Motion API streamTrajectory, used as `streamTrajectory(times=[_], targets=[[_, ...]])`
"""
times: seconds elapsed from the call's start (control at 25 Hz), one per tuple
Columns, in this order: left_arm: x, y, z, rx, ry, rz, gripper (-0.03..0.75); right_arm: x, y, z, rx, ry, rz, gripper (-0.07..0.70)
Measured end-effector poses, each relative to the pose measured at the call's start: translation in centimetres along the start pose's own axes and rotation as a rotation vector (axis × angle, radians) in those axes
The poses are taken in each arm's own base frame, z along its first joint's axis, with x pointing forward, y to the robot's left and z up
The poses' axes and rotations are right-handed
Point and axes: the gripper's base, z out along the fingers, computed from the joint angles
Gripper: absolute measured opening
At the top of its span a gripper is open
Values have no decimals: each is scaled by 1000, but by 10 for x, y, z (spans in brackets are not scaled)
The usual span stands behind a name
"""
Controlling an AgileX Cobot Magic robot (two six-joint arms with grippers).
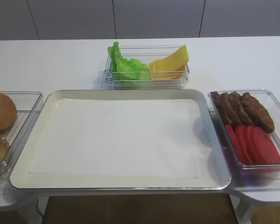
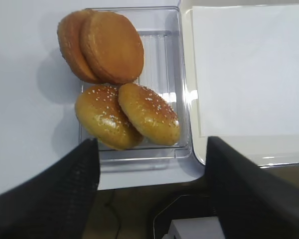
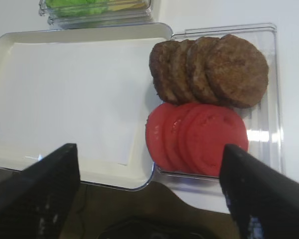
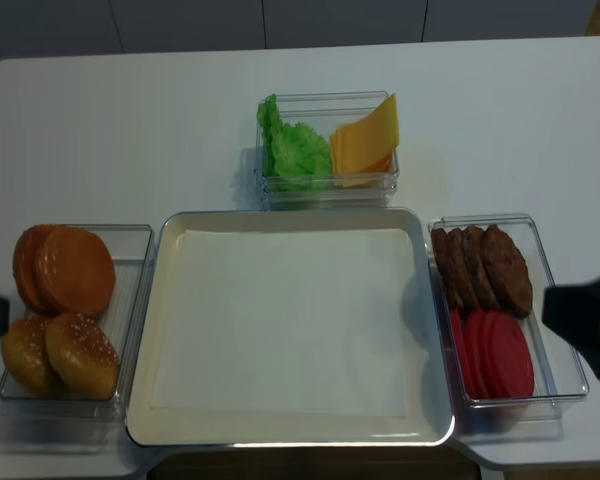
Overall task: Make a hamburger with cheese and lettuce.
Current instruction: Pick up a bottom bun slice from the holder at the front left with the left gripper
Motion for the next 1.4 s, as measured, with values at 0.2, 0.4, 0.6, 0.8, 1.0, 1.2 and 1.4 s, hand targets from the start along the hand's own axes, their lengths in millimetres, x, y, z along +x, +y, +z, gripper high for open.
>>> streamTrajectory(times=[0.2,0.4,0.6,0.8,1.0,1.2,1.4], targets=[[-21,0,12,-8,42,-5,485,-25,0,13,-21,76,23,696],[-33,1,34,-21,121,-15,484,-43,0,23,-28,142,30,696],[-48,7,49,-46,162,-38,482,-56,-2,35,-31,199,41,696],[-64,29,46,-103,132,-100,482,-58,-4,41,-31,237,47,696],[-69,39,61,-107,182,-104,482,-57,-7,47,-26,286,53,696],[-77,54,78,-116,230,-116,482,-55,-8,48,-18,318,49,695],[-88,63,97,-44,258,-124,482,-54,-9,48,-9,337,43,696]])
